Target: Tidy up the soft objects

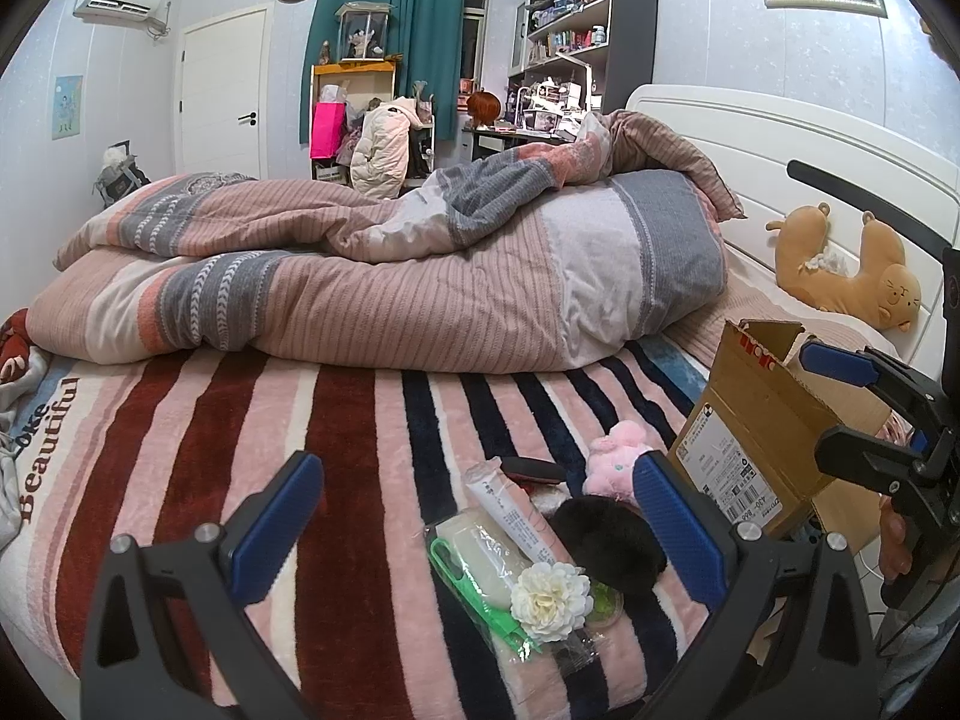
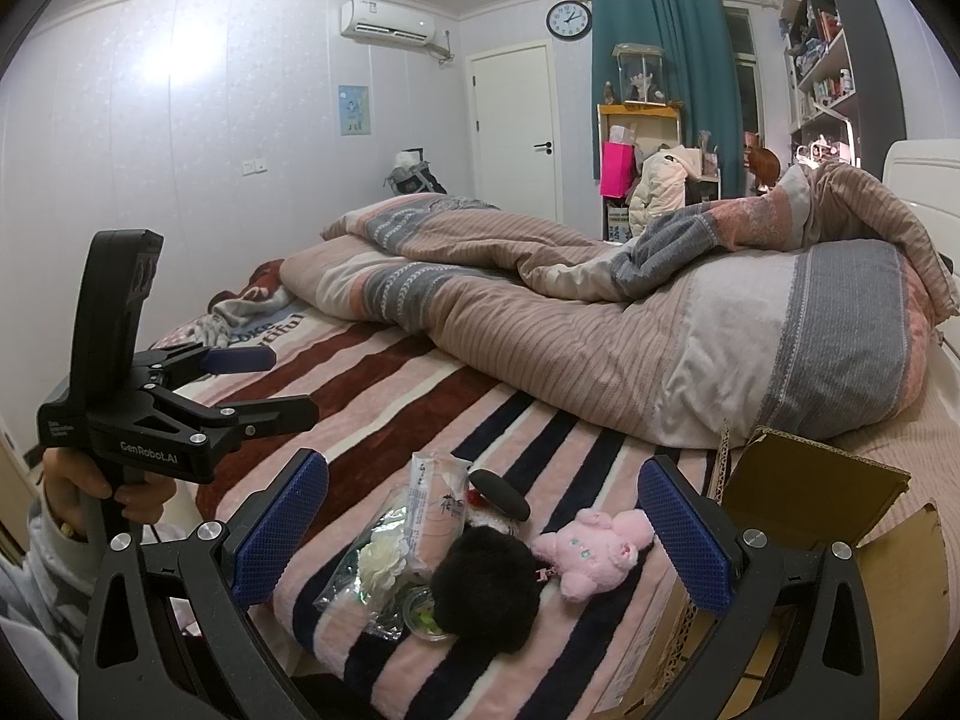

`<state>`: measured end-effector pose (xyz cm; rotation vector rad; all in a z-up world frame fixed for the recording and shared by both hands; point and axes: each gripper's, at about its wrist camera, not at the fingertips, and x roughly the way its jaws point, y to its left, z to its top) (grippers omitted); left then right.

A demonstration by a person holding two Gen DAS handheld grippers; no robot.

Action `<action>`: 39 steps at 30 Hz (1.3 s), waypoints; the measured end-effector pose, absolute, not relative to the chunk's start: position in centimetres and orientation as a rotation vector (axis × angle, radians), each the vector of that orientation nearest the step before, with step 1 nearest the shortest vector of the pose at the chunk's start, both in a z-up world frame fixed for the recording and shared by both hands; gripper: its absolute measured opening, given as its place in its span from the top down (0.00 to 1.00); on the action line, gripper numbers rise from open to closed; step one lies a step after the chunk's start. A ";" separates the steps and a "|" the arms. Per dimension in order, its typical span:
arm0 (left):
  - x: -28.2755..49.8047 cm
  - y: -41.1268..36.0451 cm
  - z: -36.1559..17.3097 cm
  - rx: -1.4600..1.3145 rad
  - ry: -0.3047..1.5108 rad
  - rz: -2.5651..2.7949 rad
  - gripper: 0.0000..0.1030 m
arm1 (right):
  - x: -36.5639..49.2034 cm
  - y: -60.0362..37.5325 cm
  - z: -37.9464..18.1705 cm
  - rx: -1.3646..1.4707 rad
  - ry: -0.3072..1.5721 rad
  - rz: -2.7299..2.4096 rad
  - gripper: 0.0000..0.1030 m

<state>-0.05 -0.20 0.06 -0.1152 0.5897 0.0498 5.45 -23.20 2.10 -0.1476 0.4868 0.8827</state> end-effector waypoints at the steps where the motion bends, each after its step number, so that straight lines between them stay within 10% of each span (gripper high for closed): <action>1: 0.0 -0.2 0.1 -0.115 0.590 0.050 0.00 | 5.5 -23.2 2.1 -0.148 0.487 0.883 0.00; 25: -1.2 5.0 -0.8 -0.156 0.575 0.042 0.00 | 1.0 -15.1 1.6 -0.338 0.532 0.908 0.01; 39: -0.4 9.9 -5.7 -0.191 0.631 0.040 0.00 | 4.8 -10.1 -6.5 -0.326 0.831 0.935 0.43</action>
